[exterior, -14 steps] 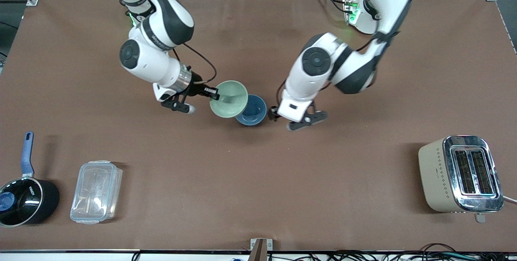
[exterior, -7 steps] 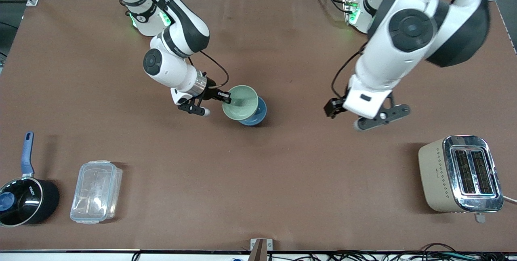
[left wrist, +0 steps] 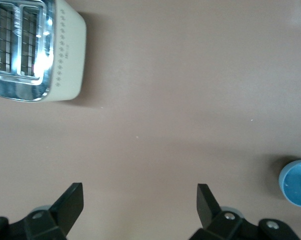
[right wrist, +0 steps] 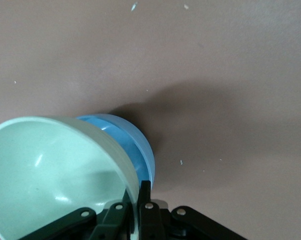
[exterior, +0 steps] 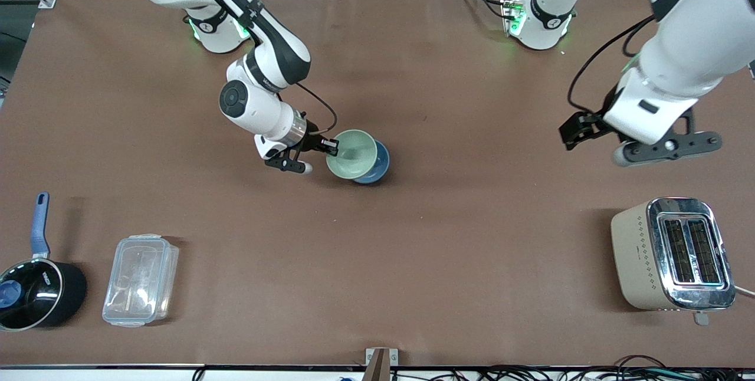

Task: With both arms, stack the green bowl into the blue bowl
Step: 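Lower the green bowl into the blue bowl while the left gripper withdraws, then open the right gripper and release the green bowl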

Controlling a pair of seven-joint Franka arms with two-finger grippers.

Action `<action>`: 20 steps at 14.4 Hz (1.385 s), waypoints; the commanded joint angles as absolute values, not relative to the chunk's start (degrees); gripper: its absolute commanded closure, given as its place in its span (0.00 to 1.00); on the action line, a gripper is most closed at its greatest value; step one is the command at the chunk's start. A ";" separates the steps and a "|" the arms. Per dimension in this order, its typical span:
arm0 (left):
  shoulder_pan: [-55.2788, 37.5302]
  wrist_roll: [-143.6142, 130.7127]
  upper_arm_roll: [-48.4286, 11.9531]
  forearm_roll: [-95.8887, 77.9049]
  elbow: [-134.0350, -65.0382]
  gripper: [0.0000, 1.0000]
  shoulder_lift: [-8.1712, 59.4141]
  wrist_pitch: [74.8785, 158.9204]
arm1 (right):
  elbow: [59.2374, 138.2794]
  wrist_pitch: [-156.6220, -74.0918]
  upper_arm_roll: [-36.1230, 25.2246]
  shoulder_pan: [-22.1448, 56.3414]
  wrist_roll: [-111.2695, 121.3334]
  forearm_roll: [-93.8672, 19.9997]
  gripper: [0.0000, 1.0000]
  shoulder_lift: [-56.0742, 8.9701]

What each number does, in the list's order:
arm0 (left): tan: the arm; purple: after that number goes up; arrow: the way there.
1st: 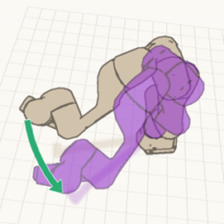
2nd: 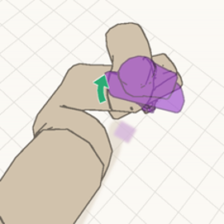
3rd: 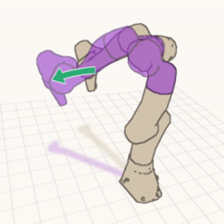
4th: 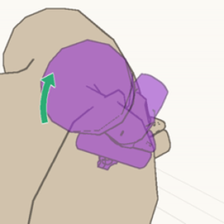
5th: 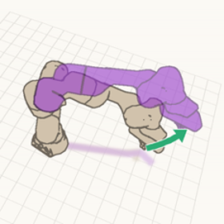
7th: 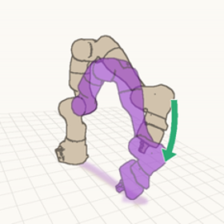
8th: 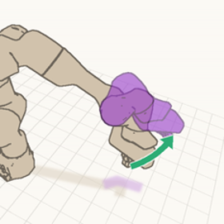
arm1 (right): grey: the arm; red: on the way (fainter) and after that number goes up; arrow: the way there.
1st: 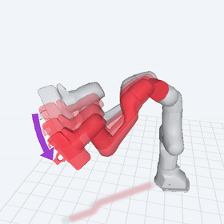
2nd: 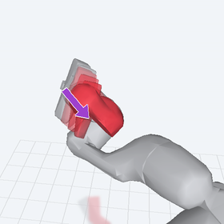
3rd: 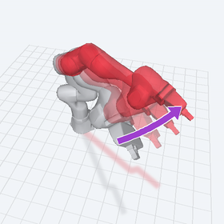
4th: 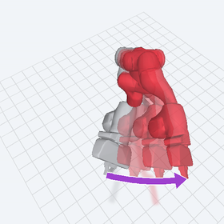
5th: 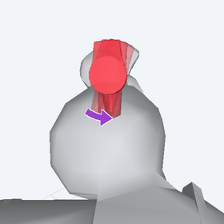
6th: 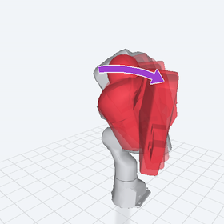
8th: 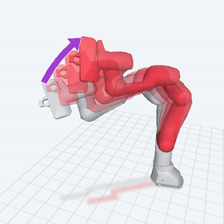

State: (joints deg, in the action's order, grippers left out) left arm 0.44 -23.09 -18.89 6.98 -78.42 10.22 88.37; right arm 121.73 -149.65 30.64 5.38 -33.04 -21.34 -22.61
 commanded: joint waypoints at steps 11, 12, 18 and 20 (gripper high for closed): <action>-4.65 -4.93 -3.71 0.63 -90.07 0.00 -3.77 85.52 | 120.59 -156.71 31.11 6.68 -35.41 -19.77 0.00 -27.42; -4.48 -4.92 -3.43 -0.17 -91.22 0.00 -4.21 85.87 | 120.06 -156.10 31.11 6.59 -37.51 -19.60 0.00 -27.07; -4.04 -4.92 -4.48 -0.44 -92.37 0.00 -5.97 86.66 | 118.66 -134.61 24.46 3.96 -37.53 -5.96 0.00 -12.95; -4.04 -5.18 -4.48 -0.09 -92.64 0.00 -6.59 86.66 | 116.73 -128.52 21.28 3.69 -37.53 2.78 0.00 -10.03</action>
State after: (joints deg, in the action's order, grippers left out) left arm -4.01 -5.42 -4.49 0.34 -90.54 -4.06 85.69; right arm 116.32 -133.25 23.57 4.28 -36.32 -4.13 -14.85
